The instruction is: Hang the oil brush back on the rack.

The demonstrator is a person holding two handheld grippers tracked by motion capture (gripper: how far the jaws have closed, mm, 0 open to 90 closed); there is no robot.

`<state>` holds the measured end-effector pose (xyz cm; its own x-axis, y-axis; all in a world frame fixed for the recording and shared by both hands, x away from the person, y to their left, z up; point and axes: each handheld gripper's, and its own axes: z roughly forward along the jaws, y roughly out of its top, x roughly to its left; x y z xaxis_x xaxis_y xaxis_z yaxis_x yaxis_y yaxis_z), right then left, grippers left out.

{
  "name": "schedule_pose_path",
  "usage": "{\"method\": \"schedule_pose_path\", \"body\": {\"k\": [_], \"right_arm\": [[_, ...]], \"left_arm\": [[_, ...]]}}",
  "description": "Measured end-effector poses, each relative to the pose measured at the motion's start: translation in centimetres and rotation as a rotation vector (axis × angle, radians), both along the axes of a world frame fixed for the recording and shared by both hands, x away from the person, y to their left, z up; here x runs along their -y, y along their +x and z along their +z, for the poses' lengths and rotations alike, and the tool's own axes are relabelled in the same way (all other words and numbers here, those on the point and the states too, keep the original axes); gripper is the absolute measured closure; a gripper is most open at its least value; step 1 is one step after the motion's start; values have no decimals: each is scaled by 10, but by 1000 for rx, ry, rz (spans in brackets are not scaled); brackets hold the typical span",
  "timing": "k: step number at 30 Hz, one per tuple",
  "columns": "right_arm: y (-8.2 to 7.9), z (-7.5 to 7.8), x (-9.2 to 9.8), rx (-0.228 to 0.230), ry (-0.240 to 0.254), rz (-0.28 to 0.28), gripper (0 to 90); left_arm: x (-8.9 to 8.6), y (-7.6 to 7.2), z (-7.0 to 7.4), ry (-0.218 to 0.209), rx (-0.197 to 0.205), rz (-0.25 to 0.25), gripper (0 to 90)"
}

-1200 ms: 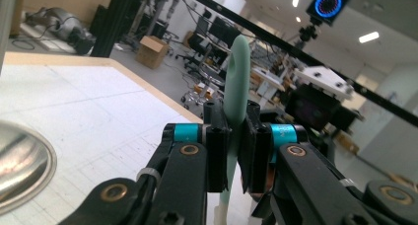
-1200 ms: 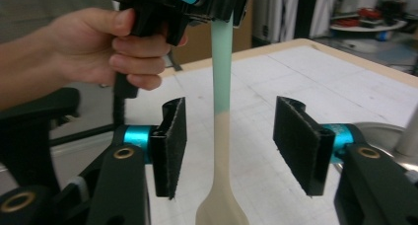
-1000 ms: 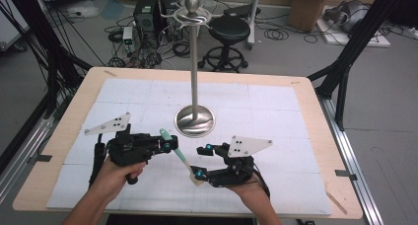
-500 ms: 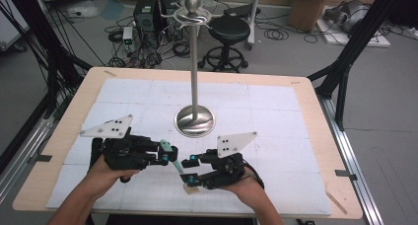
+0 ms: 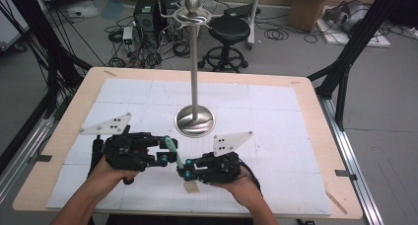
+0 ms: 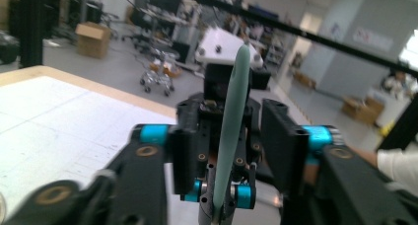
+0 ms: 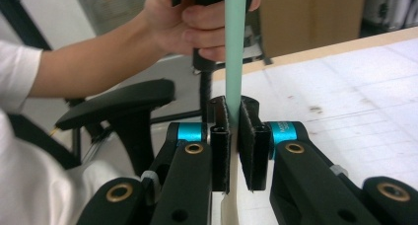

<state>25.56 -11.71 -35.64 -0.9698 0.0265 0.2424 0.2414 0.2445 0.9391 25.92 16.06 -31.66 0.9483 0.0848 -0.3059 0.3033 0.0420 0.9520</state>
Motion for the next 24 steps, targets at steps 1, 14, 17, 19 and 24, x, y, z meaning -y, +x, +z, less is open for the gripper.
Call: {"method": "schedule_pose_path", "body": {"k": [1,14,17,19,24], "right_arm": [[1,0,1,1,-1,-15,841],[15,11,7,35,43,-208,841],[19,20,7,52,53,-236,840],[22,28,6,63,57,-260,841],[30,47,3,93,68,-319,840]], "left_arm": [[-4,1,-1,-19,0,26,509],[-65,-7,-34,63,32,350,184],[-74,-9,-44,95,42,397,185],[-78,-10,-48,106,44,422,185],[-88,-12,-60,142,67,480,186]]}}
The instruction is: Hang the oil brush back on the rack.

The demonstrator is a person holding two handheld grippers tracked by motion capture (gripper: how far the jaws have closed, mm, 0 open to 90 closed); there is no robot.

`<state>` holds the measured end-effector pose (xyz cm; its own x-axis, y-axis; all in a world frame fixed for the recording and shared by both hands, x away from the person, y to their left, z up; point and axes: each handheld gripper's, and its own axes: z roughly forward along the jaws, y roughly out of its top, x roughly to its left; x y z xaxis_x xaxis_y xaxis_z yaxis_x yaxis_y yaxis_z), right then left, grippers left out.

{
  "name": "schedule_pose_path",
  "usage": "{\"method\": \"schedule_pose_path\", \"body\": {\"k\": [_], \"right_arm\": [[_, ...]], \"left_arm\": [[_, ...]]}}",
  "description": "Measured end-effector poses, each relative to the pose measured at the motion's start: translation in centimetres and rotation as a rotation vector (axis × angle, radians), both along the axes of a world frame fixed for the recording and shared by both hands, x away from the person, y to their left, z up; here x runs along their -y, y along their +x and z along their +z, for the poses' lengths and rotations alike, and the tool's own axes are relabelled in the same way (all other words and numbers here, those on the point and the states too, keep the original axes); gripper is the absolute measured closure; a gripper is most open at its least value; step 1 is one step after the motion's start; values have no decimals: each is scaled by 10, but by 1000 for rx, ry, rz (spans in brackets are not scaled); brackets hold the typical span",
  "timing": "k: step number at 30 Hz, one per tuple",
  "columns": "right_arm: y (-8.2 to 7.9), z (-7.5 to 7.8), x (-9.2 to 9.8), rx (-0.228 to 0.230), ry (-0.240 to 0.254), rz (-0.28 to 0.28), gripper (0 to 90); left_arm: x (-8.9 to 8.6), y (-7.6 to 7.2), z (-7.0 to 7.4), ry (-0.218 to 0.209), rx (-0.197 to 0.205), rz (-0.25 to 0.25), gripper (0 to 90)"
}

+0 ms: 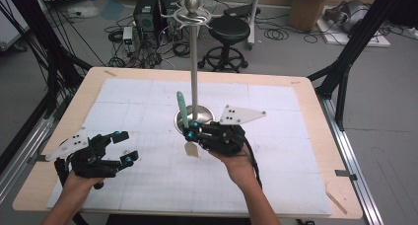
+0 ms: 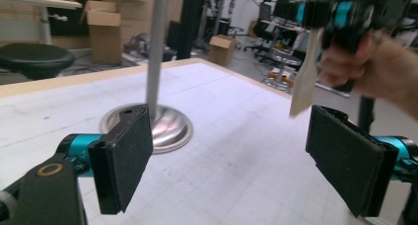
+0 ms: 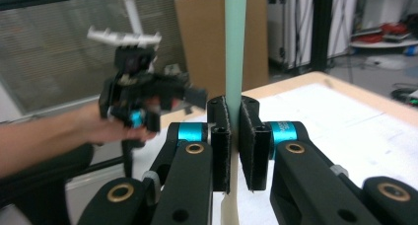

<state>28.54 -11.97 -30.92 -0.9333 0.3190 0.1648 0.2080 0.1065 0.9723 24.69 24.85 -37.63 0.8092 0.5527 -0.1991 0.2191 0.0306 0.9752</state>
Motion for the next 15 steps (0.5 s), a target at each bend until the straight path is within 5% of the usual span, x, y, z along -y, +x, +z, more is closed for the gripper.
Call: {"method": "schedule_pose_path", "body": {"k": [15], "right_arm": [[26,47,-18,65,-9,-130,840]], "left_arm": [[-19,-3,-17,3,-10,43,190]]}}
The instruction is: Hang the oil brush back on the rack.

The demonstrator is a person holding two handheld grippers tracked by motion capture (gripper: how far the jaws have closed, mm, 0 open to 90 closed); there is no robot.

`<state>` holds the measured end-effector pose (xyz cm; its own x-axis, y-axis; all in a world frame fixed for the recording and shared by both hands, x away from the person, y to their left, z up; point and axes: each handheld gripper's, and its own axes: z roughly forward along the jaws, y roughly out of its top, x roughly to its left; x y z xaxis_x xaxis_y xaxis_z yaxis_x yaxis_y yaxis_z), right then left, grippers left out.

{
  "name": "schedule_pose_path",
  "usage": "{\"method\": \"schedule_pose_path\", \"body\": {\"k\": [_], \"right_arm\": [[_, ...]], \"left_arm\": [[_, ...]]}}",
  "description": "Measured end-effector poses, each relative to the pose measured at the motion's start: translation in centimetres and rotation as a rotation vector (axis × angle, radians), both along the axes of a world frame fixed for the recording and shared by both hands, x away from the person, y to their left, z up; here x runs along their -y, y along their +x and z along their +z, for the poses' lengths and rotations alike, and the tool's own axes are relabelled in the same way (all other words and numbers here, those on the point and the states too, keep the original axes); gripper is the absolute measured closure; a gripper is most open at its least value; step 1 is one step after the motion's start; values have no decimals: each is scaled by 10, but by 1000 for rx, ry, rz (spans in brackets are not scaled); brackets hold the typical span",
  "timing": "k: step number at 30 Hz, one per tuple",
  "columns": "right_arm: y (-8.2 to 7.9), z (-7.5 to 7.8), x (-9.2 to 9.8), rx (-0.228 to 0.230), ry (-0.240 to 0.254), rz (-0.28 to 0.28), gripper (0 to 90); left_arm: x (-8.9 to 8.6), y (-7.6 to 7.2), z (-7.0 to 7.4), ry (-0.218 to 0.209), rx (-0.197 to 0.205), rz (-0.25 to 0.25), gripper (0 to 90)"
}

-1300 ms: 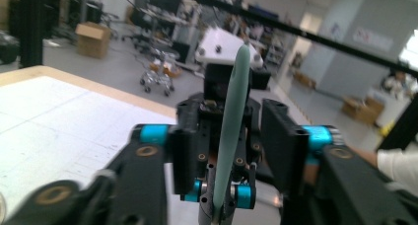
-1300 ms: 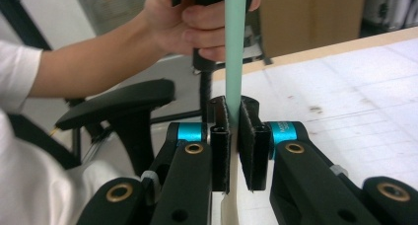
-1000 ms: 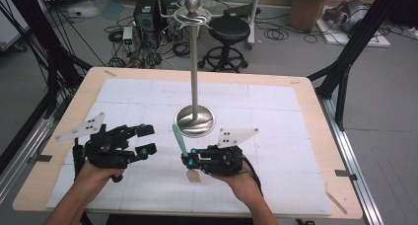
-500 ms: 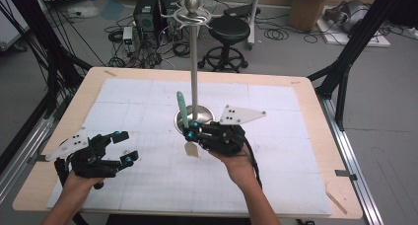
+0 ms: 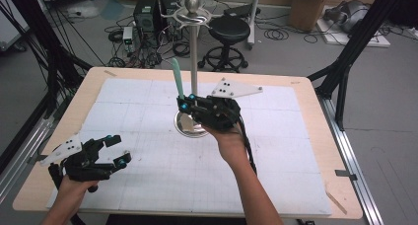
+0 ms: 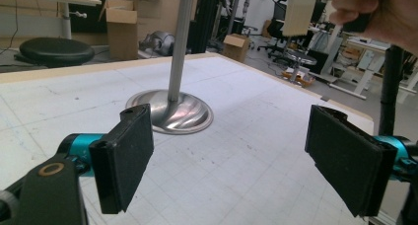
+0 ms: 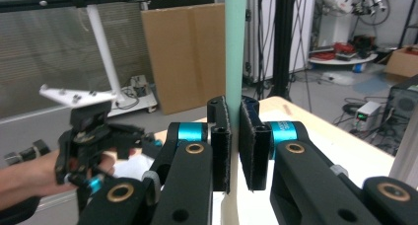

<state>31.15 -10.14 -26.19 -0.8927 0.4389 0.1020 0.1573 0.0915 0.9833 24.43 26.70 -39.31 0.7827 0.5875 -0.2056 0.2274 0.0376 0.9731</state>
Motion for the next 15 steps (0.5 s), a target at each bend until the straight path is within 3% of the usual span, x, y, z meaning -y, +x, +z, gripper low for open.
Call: {"method": "schedule_pose_path", "body": {"k": [6,15], "right_arm": [[11,20,-9,9,3,-26,840],[26,32,-15,-12,22,-46,840]], "left_arm": [[1,0,-1,1,-3,-13,192],[0,0,-1,-13,-2,-14,193]]}}
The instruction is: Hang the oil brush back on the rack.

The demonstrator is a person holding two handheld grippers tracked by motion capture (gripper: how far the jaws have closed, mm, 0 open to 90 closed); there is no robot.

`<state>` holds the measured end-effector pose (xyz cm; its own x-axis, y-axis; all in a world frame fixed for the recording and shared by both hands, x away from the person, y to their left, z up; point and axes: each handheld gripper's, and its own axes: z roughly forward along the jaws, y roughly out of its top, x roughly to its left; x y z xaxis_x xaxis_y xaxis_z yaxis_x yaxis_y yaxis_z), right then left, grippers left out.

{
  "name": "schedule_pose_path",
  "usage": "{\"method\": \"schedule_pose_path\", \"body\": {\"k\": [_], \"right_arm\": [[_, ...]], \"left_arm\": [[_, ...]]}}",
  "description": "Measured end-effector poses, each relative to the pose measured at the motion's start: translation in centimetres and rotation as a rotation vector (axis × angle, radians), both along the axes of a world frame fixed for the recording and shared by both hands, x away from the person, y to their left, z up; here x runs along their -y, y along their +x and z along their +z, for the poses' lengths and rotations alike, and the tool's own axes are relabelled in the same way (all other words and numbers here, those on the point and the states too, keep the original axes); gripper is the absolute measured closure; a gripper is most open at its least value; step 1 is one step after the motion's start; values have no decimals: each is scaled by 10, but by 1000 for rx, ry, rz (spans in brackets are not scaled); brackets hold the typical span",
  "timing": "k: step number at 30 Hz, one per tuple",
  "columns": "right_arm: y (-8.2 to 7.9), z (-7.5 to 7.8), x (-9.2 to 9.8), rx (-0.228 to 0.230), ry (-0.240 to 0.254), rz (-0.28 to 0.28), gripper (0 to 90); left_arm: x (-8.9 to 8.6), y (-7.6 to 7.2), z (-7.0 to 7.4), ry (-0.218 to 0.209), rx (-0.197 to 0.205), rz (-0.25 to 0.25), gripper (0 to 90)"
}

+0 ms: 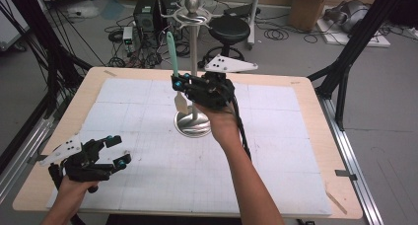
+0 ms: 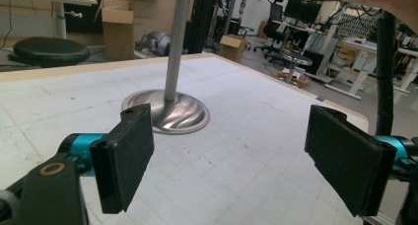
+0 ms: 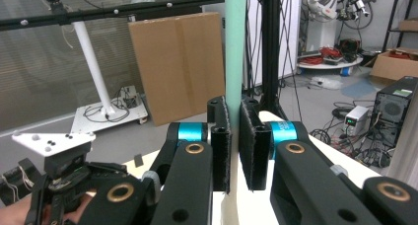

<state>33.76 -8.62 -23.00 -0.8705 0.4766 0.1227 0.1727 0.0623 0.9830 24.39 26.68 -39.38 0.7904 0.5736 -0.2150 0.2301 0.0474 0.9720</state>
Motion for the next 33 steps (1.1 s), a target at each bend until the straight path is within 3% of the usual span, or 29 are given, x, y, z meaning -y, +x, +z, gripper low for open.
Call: {"method": "schedule_pose_path", "body": {"k": [9,33], "right_arm": [[12,-2,1,-39,18,-34,840],[23,-3,1,-58,32,-57,840]], "left_arm": [[-1,0,0,-1,5,-2,194],[-3,-1,1,-10,4,-6,196]]}}
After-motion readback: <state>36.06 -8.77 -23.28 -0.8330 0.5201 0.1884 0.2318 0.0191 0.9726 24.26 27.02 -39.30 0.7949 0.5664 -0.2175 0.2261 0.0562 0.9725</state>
